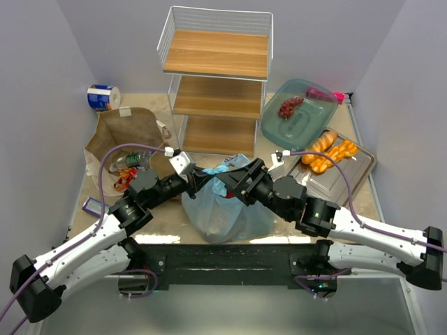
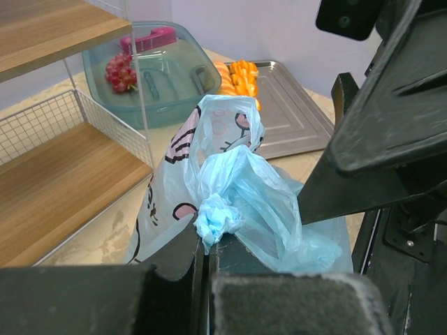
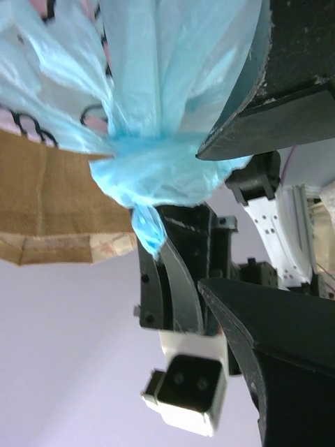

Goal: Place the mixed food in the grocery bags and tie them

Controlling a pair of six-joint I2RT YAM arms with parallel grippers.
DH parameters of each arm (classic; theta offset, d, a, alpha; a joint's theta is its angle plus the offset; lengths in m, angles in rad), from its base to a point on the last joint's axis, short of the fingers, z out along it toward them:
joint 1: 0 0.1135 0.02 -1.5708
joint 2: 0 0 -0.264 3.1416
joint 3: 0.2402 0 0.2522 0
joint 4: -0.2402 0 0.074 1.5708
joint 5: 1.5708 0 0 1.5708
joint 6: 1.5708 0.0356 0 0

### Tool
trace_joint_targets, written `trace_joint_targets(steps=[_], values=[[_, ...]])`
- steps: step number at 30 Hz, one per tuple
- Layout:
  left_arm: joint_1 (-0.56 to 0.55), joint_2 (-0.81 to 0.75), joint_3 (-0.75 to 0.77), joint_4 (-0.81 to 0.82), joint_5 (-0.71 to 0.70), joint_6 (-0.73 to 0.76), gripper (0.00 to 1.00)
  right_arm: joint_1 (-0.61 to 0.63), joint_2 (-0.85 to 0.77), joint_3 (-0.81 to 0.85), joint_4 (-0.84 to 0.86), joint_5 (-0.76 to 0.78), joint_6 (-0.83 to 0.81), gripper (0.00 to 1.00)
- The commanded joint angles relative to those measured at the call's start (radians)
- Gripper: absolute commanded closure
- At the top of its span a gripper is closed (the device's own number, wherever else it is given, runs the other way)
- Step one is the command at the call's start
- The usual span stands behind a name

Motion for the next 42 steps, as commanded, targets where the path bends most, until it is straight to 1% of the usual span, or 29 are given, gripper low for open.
trace_joint_targets(steps=[1, 5, 10, 19, 23, 28, 31, 33, 36, 38, 39, 42], values=[[-0.017, -0.027, -0.008, 0.077, -0.007, 0.007, 1.0, 0.007, 0.011, -0.016, -0.009, 0.099, 0.033, 0.25], [-0.034, -0.029, -0.017, 0.085, -0.01, -0.007, 1.0, 0.007, 0.031, -0.021, 0.023, 0.113, 0.047, 0.22], [-0.057, -0.03, -0.016, 0.08, -0.021, -0.006, 1.0, 0.007, 0.057, -0.039, 0.045, 0.122, 0.108, 0.2], [-0.084, -0.053, -0.026, 0.083, -0.058, -0.021, 1.0, 0.01, 0.112, -0.084, 0.134, 0.148, 0.208, 0.19], [-0.113, -0.055, -0.028, 0.076, -0.111, -0.035, 1.0, 0.01, 0.152, -0.096, 0.238, 0.146, 0.242, 0.19], [-0.172, -0.062, -0.026, 0.057, -0.165, -0.038, 1.0, 0.013, 0.201, -0.084, 0.28, 0.157, 0.278, 0.2], [-0.201, -0.075, -0.031, 0.047, -0.205, -0.045, 1.0, 0.014, 0.203, -0.09, 0.277, 0.195, 0.303, 0.23], [-0.221, -0.082, -0.034, 0.033, -0.228, -0.053, 1.0, 0.016, 0.195, -0.09, 0.274, 0.224, 0.306, 0.31], [-0.241, -0.084, -0.032, 0.019, -0.266, -0.058, 1.0, 0.014, 0.186, -0.073, 0.222, 0.257, 0.298, 0.42], [-0.241, -0.091, -0.029, 0.014, -0.285, -0.055, 1.0, 0.016, 0.172, -0.058, 0.163, 0.278, 0.268, 0.42], [-0.241, -0.101, -0.028, 0.005, -0.292, -0.052, 1.0, 0.014, 0.163, -0.055, 0.137, 0.286, 0.263, 0.44], [-0.241, -0.111, -0.029, -0.007, -0.295, -0.048, 1.0, 0.016, 0.103, -0.093, 0.111, 0.326, 0.275, 0.59]])
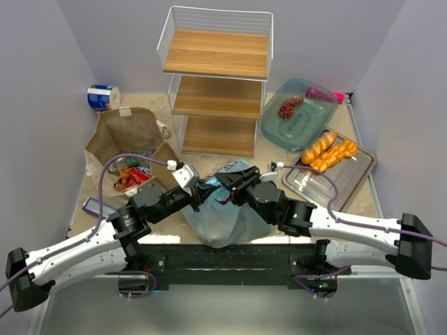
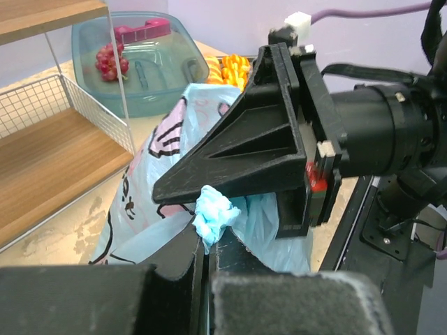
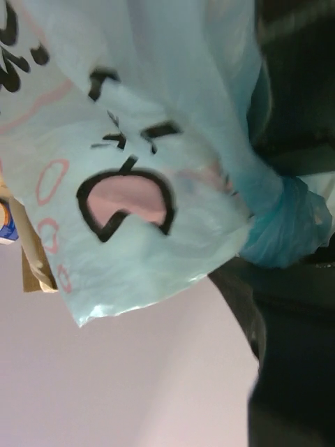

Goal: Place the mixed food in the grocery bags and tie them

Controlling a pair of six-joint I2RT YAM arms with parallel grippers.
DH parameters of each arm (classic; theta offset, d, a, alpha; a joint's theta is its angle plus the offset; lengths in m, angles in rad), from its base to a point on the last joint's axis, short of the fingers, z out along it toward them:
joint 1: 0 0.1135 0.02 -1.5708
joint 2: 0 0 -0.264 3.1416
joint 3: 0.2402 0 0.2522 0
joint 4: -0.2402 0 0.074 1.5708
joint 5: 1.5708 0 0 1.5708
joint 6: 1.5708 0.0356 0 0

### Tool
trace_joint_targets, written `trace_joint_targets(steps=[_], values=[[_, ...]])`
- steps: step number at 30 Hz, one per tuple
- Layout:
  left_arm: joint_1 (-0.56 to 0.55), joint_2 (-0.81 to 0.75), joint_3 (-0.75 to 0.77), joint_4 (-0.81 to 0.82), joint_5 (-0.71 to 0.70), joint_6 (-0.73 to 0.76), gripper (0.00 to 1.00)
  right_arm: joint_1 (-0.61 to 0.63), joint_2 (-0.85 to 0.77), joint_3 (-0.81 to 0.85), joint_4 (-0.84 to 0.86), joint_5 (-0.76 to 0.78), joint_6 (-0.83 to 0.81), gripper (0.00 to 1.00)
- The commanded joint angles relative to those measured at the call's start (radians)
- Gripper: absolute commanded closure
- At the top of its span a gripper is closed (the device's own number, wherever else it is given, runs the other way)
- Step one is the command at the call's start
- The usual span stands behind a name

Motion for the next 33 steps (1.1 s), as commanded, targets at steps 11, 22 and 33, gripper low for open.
trace_joint_targets(steps=[11, 22, 33], values=[[-0.007, -0.023, -0.035, 0.132, 0.115, -0.054, 1.0, -0.003, -0.15, 0.009, -0.223, 0.304, -0.123, 0.88], [-0.007, 0.031, -0.01, 0.084, -0.102, -0.076, 1.0, -0.003, -0.291, 0.171, -0.536, 0.168, -0.363, 0.37], [-0.007, 0.043, -0.006, 0.086, -0.102, -0.036, 1.0, -0.003, -0.25, 0.115, -0.349, -0.142, -0.29, 0.3]])
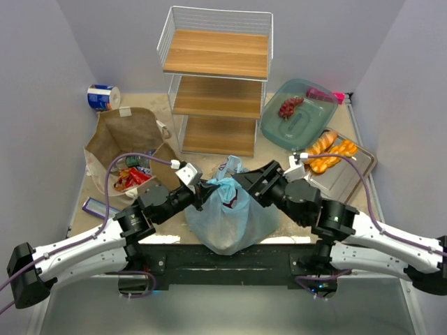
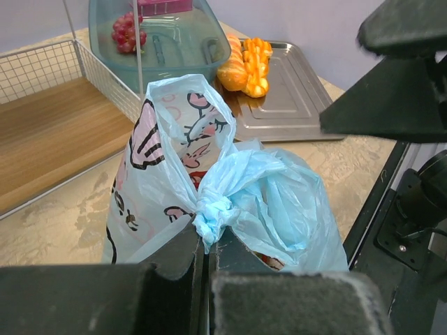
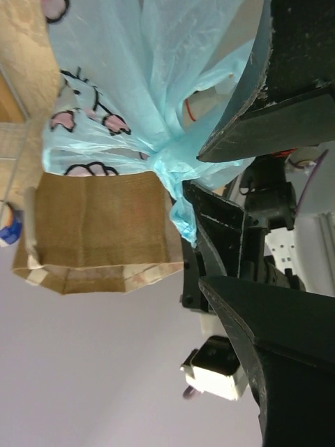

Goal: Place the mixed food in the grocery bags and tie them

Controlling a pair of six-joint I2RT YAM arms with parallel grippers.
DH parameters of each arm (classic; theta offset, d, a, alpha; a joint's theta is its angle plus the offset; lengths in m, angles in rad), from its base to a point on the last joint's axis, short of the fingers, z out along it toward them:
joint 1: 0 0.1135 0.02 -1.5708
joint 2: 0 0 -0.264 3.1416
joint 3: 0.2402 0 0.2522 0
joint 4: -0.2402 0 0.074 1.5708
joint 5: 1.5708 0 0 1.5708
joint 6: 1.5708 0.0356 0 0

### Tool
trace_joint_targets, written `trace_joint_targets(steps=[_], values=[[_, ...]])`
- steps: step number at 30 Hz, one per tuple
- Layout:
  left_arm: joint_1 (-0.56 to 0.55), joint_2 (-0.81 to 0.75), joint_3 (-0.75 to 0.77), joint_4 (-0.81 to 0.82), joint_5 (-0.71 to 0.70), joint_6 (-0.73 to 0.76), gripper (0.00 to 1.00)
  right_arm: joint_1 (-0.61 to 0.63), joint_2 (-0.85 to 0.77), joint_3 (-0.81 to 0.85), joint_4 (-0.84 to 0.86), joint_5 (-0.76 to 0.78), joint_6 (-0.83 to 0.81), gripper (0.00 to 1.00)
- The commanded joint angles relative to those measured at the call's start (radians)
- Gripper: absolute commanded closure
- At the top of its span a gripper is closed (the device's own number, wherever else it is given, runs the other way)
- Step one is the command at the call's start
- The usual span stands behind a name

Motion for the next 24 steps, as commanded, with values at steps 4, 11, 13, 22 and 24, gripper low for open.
trace_joint_targets(steps=[4, 11, 13, 22, 24], values=[[-0.002, -0.005, 0.034, 0.048, -0.02, 0.019, 1.0, 0.004, 0.153, -0.009, 0.197, -0.176, 0.047, 0.31], [-0.002, -0.021, 0.034, 0.05, -0.017, 0.02, 1.0, 0.015, 0.147, -0.104, 0.217, -0.1, 0.134, 0.32], [-0.002, -0.024, 0.033, 0.054, 0.0, 0.014, 1.0, 0.015, 0.139, -0.146, 0.246, -0.072, 0.162, 0.32], [-0.003, -0.008, 0.014, 0.079, 0.011, 0.017, 1.0, 0.015, 0.188, -0.143, 0.349, -0.095, 0.21, 0.28], [-0.003, -0.011, 0.017, 0.076, -0.004, 0.023, 1.0, 0.015, 0.172, -0.128, 0.295, -0.077, 0.199, 0.29]])
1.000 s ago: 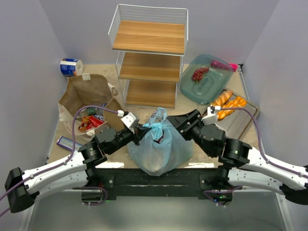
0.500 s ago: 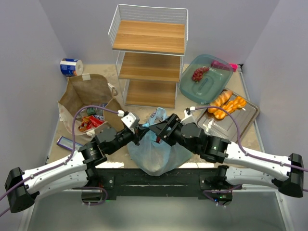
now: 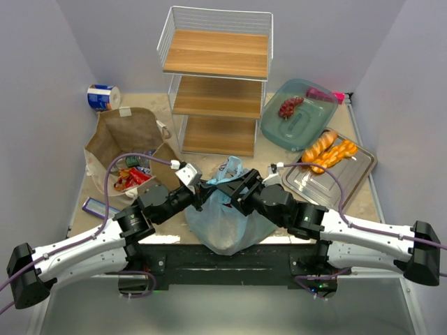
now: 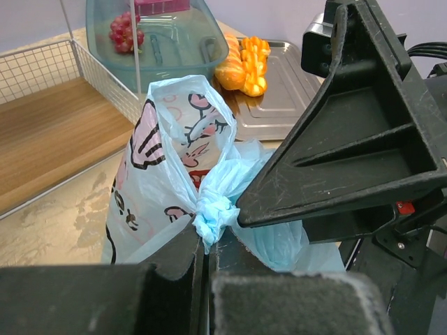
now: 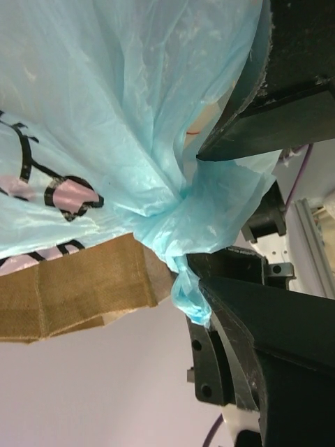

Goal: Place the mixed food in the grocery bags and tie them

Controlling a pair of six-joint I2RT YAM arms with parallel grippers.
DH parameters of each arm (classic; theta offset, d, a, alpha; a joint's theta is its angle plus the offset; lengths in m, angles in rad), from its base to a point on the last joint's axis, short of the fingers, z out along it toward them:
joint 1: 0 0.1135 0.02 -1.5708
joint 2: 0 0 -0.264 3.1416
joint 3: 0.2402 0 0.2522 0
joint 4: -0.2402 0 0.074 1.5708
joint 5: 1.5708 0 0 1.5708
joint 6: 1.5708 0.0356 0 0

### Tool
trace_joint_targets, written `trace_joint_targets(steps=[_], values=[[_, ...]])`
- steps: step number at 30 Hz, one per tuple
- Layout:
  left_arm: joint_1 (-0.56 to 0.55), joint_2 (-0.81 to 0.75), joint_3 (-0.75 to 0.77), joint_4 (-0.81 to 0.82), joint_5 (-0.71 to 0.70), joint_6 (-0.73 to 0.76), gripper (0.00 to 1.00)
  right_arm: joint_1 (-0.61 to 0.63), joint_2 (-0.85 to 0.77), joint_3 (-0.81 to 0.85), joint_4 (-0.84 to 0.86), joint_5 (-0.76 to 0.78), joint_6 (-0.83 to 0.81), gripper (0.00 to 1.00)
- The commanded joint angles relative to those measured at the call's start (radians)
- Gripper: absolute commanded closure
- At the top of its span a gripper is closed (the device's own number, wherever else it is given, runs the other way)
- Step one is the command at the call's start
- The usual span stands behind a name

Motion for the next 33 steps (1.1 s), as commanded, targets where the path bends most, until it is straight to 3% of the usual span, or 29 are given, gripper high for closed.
trace_joint_targets(steps=[1, 6, 9, 12, 17, 24, 33], values=[[-0.003, -0.014, 0.017, 0.078, -0.02, 0.023, 1.0, 0.006, -0.032, 0.034, -0.012, 0.057, 0.026, 0.29], [-0.003, -0.034, 0.017, 0.065, -0.066, 0.032, 1.0, 0.007, -0.16, 0.009, -0.192, 0.146, 0.037, 0.28], [-0.003, -0.018, 0.017, 0.066, -0.057, 0.034, 1.0, 0.006, -0.216, -0.018, -0.157, 0.116, 0.068, 0.28], [-0.005, 0.0, 0.016, 0.078, -0.054, 0.035, 1.0, 0.007, -0.19, -0.011, -0.058, 0.061, 0.072, 0.28], [-0.005, -0.008, -0.003, 0.106, -0.077, 0.042, 1.0, 0.009, -0.071, 0.093, -0.08, 0.017, 0.077, 0.28], [-0.005, -0.028, -0.007, 0.108, -0.082, 0.045, 1.0, 0.009, -0.024, 0.054, -0.007, 0.013, 0.138, 0.29], [-0.005, -0.023, -0.006, 0.107, -0.105, 0.054, 1.0, 0.021, -0.073, 0.167, -0.183, 0.051, 0.048, 0.25]])
